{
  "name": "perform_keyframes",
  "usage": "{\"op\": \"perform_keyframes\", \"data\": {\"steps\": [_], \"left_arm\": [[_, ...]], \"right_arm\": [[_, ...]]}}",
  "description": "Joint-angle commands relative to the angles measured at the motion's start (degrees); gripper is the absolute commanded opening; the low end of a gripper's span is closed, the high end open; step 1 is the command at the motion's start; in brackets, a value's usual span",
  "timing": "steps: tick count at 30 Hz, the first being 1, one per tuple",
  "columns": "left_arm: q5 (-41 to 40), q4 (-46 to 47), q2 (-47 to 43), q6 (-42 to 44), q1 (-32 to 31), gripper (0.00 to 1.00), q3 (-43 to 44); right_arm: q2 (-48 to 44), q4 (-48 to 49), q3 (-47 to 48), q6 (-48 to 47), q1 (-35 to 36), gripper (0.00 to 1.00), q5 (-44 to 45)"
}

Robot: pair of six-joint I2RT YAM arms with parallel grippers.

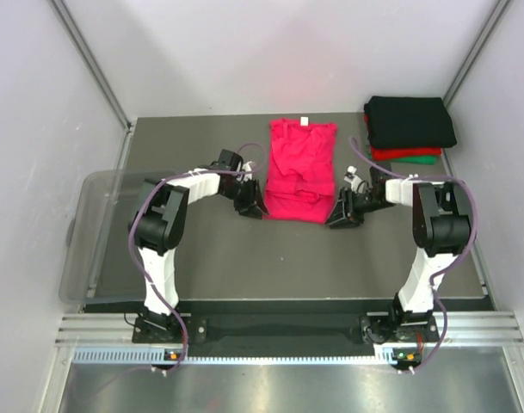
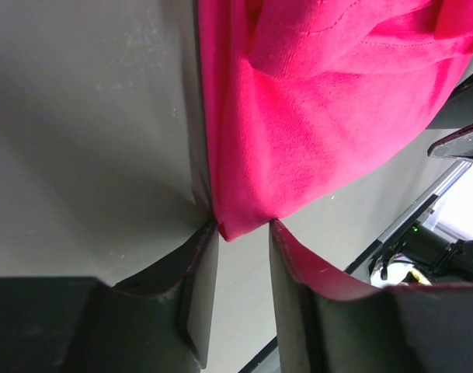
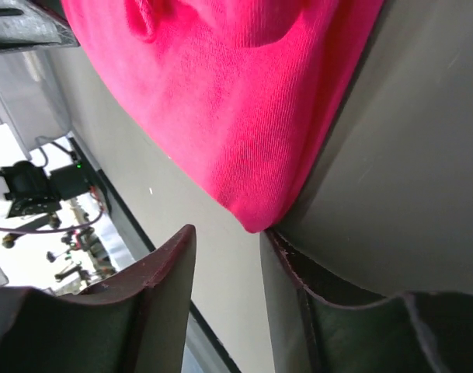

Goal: Fold and stack the t-shirts
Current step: Fold the tshirt

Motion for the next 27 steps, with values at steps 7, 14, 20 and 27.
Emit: {"op": "perform_keyframes", "data": {"steps": [7, 14, 20, 27], "left_arm": [[0.61, 2.81, 2.43, -0.26, -0.49, 0.12, 1.42], [2.37, 3.43, -1.52, 0.78, -0.49, 0.0, 3.7], [1.23, 0.35, -8.55, 4.56, -0.58, 0.0, 4.94], [0.44, -1.14, -19.18, 6.94, -1.55, 0.0, 2.65]], "right_arm": [[4.43, 5.56, 1.64, 1.01, 0.03, 0.2, 2.25], [-4.15, 8.55, -1.87, 1.54, -0.94, 0.0, 1.19], [-18.38, 8.91, -7.41, 1.28, -1.02, 0.0, -0.91], [-33.0, 8.29, -11.54, 2.77, -1.11, 0.0, -1.01]]}}
